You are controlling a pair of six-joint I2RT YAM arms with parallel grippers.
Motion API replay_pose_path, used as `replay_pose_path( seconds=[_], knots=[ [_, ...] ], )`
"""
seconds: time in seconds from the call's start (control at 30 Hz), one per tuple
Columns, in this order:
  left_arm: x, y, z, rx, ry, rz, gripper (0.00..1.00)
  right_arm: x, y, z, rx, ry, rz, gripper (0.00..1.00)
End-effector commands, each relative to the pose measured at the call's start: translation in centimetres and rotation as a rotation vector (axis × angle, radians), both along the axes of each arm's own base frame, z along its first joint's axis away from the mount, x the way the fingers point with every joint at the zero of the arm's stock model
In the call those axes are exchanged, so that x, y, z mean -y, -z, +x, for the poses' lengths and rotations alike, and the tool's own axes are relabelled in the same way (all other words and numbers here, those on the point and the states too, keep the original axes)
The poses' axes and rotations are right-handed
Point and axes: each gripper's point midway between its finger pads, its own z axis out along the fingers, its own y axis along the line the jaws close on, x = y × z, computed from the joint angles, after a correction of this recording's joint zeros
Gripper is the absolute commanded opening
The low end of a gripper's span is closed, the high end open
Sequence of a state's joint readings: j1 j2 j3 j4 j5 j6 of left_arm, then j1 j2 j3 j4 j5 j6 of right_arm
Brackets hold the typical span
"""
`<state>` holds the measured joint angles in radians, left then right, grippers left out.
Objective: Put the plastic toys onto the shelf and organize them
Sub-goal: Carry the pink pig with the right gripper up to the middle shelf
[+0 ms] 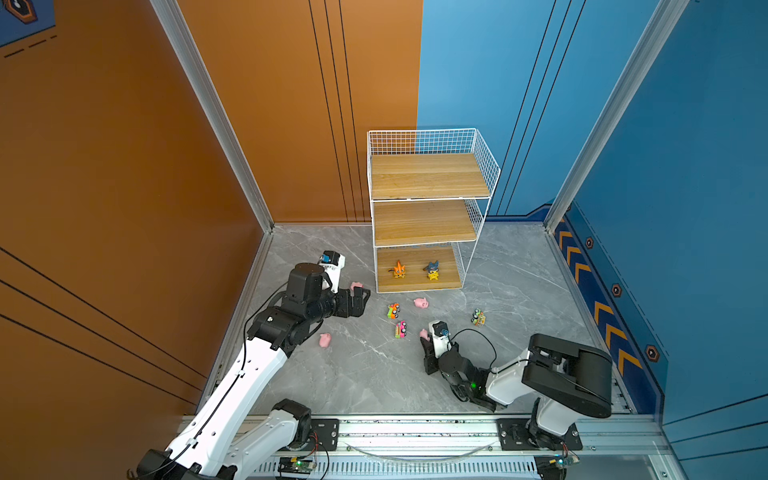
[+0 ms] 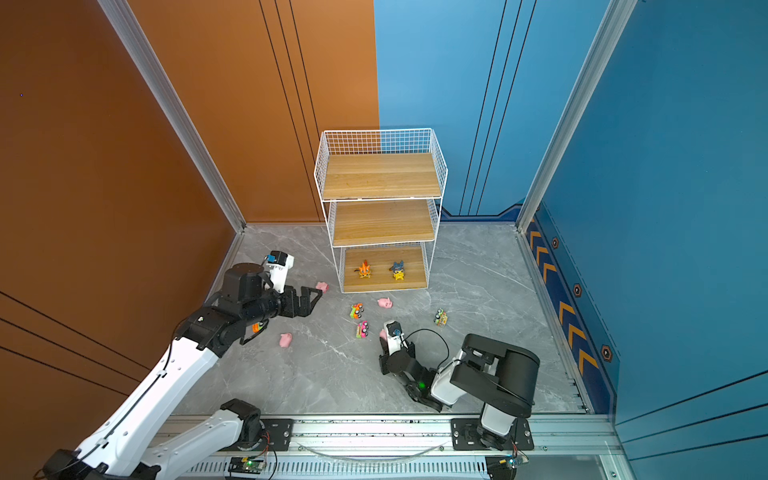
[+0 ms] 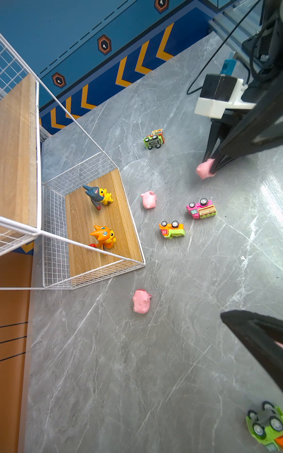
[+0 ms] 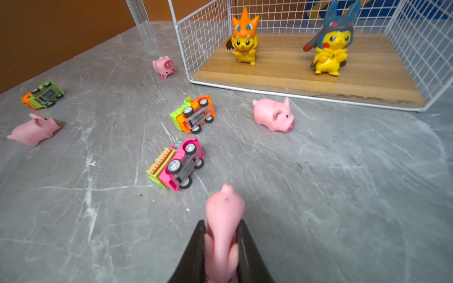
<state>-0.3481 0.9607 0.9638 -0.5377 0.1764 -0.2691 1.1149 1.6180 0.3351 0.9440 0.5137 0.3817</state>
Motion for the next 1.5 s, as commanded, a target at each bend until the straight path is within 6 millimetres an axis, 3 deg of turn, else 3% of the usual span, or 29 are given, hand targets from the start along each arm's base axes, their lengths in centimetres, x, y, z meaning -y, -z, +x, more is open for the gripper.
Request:
replay_pose_path(
  seconds=[0.0,0.13,0.3,0.57,0.87,1.47],
  knots=[
    [-0.3,-0.4,-0.1,0.027,0.001,0.008,0.98,-1.6,-2.1,-0.1,0.009,-0.064,-0.063,0.21],
    [-0.9,-0.6,0.1,0.033,-0.019,0.001,0.98,-3.8,-6.9,1.0,0.041,-0.116,-0.075,0.21],
    [-2.0,-1.1,0.3,0.042,-0.058,-0.014,0.98,-6.1,-12.7,3.9,0.096,-0.157,-0.062,0.21],
    [-3.1,-1.2,0.6,0.044,-0.095,-0.019,0.98,-8.6,-18.4,9.9,0.138,-0.138,-0.071,0.22],
    [-3.7,-1.2,0.8,0.046,-0.116,-0.017,0.98,-10.0,-21.0,14.7,0.165,-0.09,-0.065,0.22],
    [-3.7,-1.3,0.8,0.049,-0.116,-0.018,0.98,-9.9,-22.8,17.5,0.227,0.0,-0.043,0.23]
  ],
)
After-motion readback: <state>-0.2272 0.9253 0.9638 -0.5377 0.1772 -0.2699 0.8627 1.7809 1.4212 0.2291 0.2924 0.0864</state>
